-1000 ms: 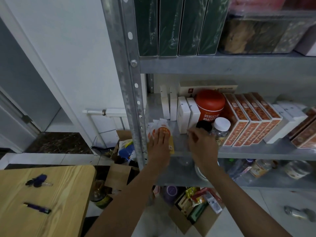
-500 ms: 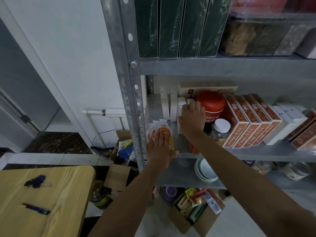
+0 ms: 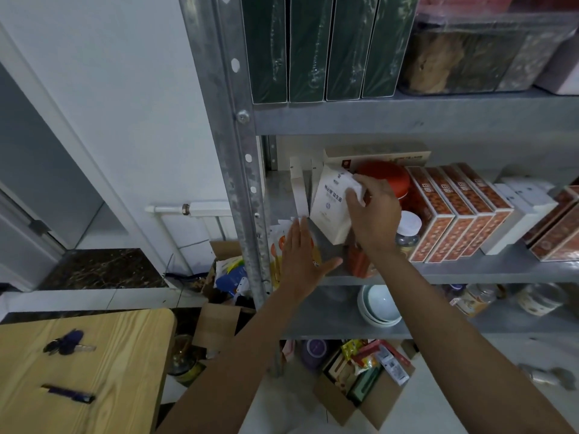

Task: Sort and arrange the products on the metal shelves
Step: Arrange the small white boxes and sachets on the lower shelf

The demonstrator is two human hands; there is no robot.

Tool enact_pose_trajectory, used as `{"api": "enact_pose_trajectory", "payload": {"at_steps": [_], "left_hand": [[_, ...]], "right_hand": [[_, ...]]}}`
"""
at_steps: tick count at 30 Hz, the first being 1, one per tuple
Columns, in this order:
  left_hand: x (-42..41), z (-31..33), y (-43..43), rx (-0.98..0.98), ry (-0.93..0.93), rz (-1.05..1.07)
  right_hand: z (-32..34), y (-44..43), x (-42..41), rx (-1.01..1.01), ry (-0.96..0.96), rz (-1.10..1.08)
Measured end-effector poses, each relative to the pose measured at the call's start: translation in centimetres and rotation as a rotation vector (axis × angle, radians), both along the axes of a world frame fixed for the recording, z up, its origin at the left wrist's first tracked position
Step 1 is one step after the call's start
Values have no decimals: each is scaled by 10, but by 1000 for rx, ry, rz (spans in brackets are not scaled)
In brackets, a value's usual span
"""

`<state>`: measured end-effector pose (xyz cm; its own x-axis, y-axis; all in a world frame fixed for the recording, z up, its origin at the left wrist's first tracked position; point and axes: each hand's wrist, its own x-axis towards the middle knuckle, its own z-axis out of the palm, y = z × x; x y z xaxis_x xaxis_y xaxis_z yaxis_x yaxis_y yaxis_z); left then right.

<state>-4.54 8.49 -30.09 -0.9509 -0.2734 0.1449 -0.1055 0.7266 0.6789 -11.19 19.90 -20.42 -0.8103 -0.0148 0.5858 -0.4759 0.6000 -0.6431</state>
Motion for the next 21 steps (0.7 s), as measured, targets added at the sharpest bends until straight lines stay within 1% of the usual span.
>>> {"api": "enact_pose_trajectory", "payload": {"at_steps": [2,4,6,9,11,13,15,17,18,19,21], "left_hand": [[9,15,8,217,121,-11],[18,24,13,340,223,23],[26,27,13,340,262,49],[35,27,11,274,260,26],[42,28,10,291,270,24],[49,30,10,355,248,34],[55,33,10,485,184,27],[61,37,12,695,104,-10],[63,39,14,792,84,-43],[64,42,16,845,68,-86],[69,46,22,879,14,-172]], "right_hand": [[2,9,9,-143,-58,47],[2,18,18,-286,-165,77],[0,26,26,-426,-296,83],[-3,34,34,-614,-447,74],[-5,39,38,-679,-480,99],[-5,45,42,-694,-509,156],[-6,52,45,-772,-588,292],[-8,57,47,-876,-703,504],[-10,59,48,-895,-743,596],[-11,60,49,-898,-771,667],[-13,60,49,-887,-806,750]]}}
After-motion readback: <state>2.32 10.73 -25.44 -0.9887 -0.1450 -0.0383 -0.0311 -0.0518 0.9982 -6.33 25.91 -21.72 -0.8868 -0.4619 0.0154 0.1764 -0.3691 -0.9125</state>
